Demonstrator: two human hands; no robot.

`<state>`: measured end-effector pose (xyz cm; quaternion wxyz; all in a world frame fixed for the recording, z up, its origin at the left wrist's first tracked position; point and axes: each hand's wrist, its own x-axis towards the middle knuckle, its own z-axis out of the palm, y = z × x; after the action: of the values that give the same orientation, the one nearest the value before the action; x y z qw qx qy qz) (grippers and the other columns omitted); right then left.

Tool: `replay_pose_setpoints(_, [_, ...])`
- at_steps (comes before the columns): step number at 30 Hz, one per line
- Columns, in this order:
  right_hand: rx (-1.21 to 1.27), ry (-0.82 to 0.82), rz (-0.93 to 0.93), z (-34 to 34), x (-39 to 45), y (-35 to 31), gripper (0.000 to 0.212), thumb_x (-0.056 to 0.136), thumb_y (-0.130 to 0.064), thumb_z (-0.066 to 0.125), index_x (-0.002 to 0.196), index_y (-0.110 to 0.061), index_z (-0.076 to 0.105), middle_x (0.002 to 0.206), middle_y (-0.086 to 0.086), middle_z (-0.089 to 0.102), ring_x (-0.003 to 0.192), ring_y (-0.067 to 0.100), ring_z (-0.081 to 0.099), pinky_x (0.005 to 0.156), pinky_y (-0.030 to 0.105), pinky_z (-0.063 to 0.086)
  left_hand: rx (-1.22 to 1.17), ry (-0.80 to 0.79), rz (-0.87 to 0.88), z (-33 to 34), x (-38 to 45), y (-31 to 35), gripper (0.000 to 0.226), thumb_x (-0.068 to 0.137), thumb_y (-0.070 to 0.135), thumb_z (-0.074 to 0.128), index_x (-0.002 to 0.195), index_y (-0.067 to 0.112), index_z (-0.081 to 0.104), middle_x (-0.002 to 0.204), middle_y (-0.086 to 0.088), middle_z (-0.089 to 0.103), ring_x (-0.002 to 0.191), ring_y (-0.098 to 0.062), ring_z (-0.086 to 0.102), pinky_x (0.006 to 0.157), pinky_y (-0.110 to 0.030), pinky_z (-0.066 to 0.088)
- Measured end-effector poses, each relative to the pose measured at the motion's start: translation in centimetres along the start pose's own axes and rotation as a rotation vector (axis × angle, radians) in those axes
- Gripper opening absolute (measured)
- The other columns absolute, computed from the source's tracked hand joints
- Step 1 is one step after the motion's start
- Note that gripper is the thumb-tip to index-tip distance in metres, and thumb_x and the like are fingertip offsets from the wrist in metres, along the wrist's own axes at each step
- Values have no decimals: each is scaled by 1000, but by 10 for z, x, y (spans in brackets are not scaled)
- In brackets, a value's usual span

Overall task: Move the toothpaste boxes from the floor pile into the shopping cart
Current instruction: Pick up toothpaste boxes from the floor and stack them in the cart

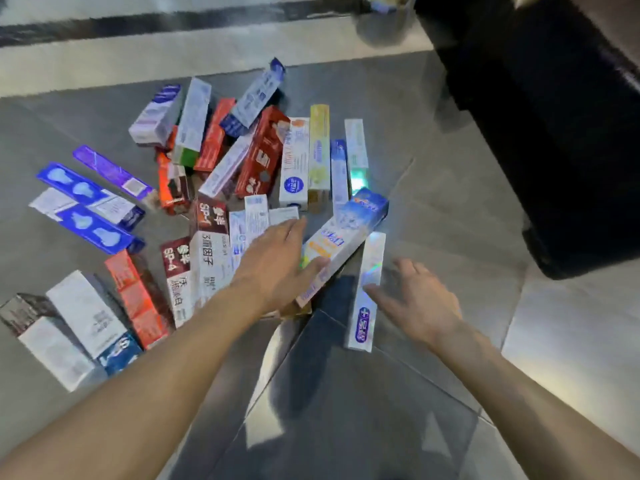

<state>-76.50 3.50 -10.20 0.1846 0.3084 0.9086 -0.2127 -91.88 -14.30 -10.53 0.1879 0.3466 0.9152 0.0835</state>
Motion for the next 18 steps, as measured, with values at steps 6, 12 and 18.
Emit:
replay_pose_setpoints(6, [205,61,96,35,27,-3,74,86,-71,54,136,-17,46,137,6,56,127,28,52,96,41,47,-138,-30,42,17,39,16,75,88,68,56,143,19,41,135,-8,56,124,-28,52,97,-39,45])
replay_pose_setpoints(12, [406,44,251,52,29,-18,52,81,-52,66,114,-14,54,114,11,67,107,35,62,79,38,50,-398,-20,-111,17,35,21,54,77,52,76,103,24,37,99,-2,64,87,-23,64,72,-40,54])
replay_pose_setpoints(18, [864,85,266,31,15,-9,14,88,-19,67,101,-14,65,96,10,72,92,30,68,77,36,52,-694,101,-256,-7,3,31,57,75,43,81,106,26,36,91,11,66,77,-2,61,58,-19,45])
